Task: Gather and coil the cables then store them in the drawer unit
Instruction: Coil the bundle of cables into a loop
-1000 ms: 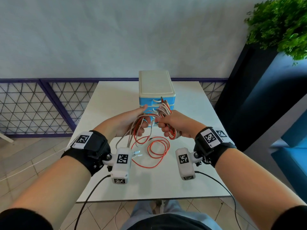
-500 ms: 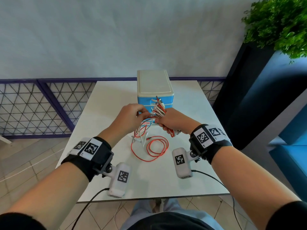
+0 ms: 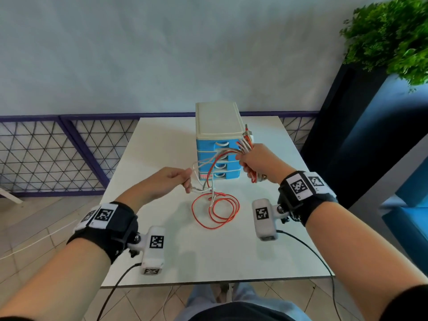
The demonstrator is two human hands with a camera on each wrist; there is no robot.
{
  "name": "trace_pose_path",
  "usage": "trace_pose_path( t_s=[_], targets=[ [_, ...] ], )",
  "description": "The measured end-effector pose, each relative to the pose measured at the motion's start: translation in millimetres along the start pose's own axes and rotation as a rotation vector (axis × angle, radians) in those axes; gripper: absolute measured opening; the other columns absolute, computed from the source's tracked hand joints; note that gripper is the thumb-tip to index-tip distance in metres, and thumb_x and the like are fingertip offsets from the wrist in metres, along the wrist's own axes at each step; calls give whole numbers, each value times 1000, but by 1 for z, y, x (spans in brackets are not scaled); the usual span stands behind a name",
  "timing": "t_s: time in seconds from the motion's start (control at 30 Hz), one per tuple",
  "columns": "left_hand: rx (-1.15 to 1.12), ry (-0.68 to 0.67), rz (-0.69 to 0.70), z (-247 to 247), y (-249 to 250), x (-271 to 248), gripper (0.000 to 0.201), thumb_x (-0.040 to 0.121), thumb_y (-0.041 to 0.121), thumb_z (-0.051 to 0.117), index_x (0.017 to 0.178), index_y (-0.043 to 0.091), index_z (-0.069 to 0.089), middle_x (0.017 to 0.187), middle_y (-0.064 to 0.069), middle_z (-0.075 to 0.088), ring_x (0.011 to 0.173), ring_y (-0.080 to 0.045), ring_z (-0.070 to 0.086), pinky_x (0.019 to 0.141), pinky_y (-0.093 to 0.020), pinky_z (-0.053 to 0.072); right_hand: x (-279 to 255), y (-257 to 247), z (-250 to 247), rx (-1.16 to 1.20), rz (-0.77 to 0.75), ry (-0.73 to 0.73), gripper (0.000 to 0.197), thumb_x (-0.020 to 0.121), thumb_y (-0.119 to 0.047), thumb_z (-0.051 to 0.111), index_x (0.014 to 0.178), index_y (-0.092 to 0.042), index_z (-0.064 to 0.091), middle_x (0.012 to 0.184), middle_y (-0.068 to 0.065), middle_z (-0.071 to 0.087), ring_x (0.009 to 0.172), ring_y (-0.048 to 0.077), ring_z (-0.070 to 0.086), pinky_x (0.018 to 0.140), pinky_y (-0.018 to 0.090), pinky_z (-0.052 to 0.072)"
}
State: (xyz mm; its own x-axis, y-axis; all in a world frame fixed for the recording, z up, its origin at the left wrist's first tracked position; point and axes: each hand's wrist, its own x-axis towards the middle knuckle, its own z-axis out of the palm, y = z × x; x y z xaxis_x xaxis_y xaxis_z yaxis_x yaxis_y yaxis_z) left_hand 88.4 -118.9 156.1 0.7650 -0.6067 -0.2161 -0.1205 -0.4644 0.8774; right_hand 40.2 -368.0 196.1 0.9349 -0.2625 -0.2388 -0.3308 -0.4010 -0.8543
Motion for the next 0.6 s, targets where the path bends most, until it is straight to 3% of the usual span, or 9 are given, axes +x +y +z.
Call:
trace_pose_path(
  t_s=[0.1,0.17,0.23,0.3,0.37,0.4,0.5,0.6],
  targets=[
    [-110,106,71,12,-4,1,43,100,33,37,68,10,54,74,-9,62,92,-15,65,84,-15,40,2,2,2,80,39,-6,17,92,-8,54,74,-7,54,57,6,50,39,11,45,44,24,41],
    [-302,194,123,17,-3,5,43,100,30,39,64,11,52,61,-4,57,90,-18,68,91,-20,43,4,3,2,139,85,7,18,92,-9,54,74,-8,55,59,6,51,43,13,46,45,25,42],
    [-557,238,128,21,0,8,43,99,30,39,63,9,50,50,1,45,68,-19,65,88,-28,49,4,5,0,179,114,8,18,93,-9,53,76,-8,57,59,6,51,44,13,46,44,25,43],
    [-659,241,121,25,0,9,43,99,31,38,65,9,51,51,2,38,48,-15,46,70,-30,54,4,5,-2,229,112,7,15,94,-9,52,80,-8,58,61,5,51,45,13,46,43,24,43],
    [-455,225,147,26,-7,11,41,100,32,38,66,14,53,57,5,40,48,-10,35,52,-23,41,2,2,-5,289,105,8,15,94,-9,51,80,-9,57,62,4,51,46,12,45,44,24,43],
    [-246,199,171,25,-13,13,40,101,30,38,66,20,53,57,9,40,49,-7,34,51,-22,34,1,-1,-7,310,99,-2,15,95,-9,51,81,-9,56,63,4,50,47,11,45,44,24,43],
    [340,107,147,24,-32,17,33,100,23,35,71,25,50,62,13,48,60,-8,44,65,-27,37,-4,-8,-12,245,67,-86,10,93,-11,55,84,-6,56,64,5,51,48,11,46,46,24,45],
    [710,80,30,29,-39,16,23,101,27,32,101,16,52,99,16,63,95,-18,61,79,-30,42,-12,-18,-6,290,59,-267,8,93,-8,54,86,-7,58,63,3,52,46,9,44,43,20,41]
  ],
)
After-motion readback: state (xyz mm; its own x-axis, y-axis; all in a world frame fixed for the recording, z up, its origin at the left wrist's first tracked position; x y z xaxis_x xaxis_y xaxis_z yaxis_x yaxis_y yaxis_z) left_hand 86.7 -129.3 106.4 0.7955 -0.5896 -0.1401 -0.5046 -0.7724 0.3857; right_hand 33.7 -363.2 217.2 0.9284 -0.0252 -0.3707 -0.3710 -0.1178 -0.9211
